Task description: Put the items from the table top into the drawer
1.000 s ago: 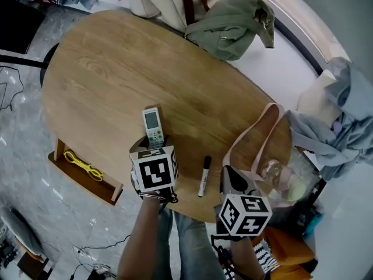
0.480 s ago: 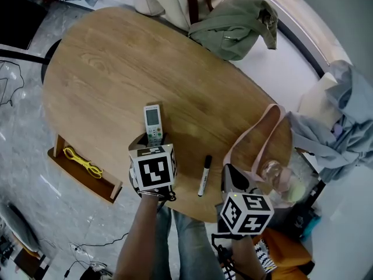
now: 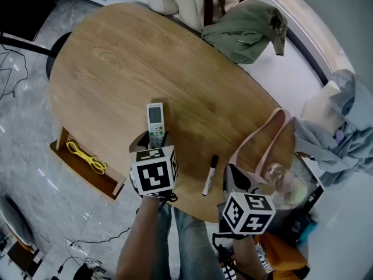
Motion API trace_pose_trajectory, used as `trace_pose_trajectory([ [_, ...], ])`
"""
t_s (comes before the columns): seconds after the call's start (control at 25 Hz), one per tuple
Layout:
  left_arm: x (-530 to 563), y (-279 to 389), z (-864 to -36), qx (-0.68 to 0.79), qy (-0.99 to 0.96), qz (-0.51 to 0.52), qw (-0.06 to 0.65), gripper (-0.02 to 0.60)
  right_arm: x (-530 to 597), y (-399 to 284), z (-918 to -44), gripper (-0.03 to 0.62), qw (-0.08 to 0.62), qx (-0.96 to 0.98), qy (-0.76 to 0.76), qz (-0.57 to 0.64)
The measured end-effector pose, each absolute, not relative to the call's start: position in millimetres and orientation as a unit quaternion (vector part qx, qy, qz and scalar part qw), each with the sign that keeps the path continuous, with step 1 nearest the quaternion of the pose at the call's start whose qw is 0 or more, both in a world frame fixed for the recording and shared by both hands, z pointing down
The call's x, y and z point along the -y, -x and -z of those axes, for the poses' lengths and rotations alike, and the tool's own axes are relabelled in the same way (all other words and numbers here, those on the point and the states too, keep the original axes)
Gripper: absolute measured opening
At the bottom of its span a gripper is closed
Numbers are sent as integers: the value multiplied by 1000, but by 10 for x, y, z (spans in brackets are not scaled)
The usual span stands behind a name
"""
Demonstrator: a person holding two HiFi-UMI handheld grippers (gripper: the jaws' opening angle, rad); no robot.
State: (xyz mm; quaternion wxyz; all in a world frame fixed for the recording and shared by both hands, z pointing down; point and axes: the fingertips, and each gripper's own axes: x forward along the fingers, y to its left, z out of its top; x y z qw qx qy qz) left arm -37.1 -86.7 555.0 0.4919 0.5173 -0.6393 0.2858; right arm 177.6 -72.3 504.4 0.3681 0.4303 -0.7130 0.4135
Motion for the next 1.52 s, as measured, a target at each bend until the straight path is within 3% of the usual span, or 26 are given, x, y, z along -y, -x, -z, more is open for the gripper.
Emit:
trace_pose_trajectory([
  [0.6, 432, 1106, -5220, 694, -482, -231, 483, 212, 566, -1119, -4917, 6, 382, 747, -387, -382],
  [1.52, -1421, 2418, -5044, 773, -344, -124, 518, 213, 134, 416, -4656, 5, 414, 814, -290, -287],
])
